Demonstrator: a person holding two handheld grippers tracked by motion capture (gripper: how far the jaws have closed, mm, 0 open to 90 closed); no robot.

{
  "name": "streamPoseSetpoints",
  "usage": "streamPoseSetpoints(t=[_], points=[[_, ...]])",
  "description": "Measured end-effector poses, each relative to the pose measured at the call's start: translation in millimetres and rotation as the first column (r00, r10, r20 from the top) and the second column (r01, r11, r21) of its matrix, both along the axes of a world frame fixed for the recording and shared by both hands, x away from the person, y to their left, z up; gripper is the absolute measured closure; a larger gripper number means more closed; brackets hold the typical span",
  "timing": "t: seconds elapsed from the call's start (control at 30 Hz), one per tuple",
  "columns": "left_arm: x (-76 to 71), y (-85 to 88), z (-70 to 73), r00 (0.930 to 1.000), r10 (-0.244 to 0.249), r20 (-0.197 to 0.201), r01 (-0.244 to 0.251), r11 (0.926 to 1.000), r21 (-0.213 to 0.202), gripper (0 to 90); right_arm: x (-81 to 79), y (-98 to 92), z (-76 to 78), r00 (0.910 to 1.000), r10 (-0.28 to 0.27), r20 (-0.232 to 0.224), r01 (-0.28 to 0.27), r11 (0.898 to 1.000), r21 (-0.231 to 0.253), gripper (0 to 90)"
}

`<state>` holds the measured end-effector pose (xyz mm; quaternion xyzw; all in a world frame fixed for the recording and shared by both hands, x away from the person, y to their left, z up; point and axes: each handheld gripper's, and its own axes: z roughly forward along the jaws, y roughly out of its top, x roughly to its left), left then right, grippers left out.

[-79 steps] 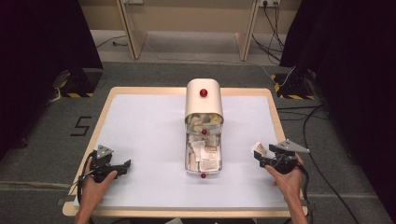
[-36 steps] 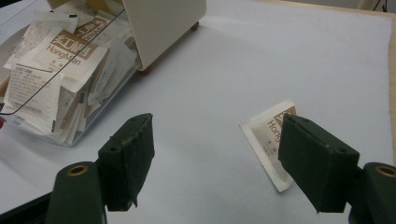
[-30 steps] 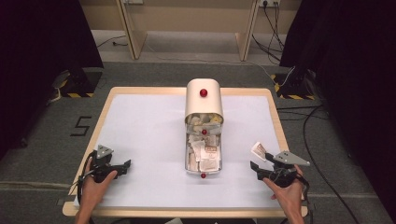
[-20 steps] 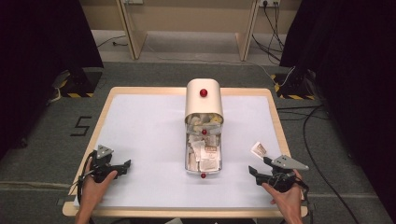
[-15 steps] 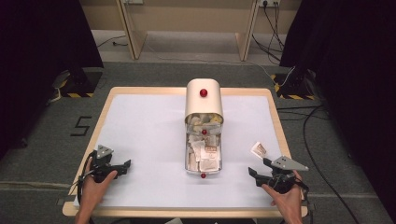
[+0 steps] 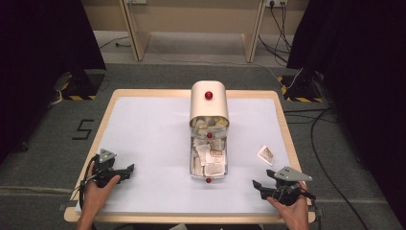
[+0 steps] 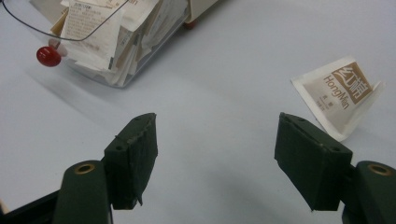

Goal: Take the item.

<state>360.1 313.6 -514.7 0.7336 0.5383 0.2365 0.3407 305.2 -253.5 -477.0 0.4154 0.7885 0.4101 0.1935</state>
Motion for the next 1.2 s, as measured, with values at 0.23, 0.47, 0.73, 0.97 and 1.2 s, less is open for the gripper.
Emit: streamPoseSetpoints(t=[0.23,0.47,0.73,0.97,1.2], points=[[0.0,0.0,0.0,1.0,0.0,0.0,0.0,1.0,0.0,11.4,-5.4,-1.4,-4.1,0.9998,0.01,-0.015,-0.01,1.0,-0.006,30.3],[0.0,0.0,0.0,1.0,0.0,0.0,0.0,1.0,0.0,11.4,-10.0,-2.6,-7.5,0.9991,0.017,-0.04,-0.018,1.0,-0.018,28.3],[0.0,-0.1,0.0,1.0,0.0,0.0,0.0,1.0,0.0,11.4,-14.8,-2.7,-12.1,0.9968,0.035,-0.071,-0.039,0.998,-0.05,27.4],[0.0,-0.1,0.0,1.0,0.0,0.0,0.0,1.0,0.0,11.4,-18.9,-2.0,-15.5,0.9948,0.043,-0.092,-0.052,0.995,-0.089,27.4],[0.0,-0.1,0.0,1.0,0.001,0.001,-0.001,1.0,0.0,11.4,-21.1,-2.6,-21.0,0.993,0.044,-0.11,-0.058,0.991,-0.124,27.2]])
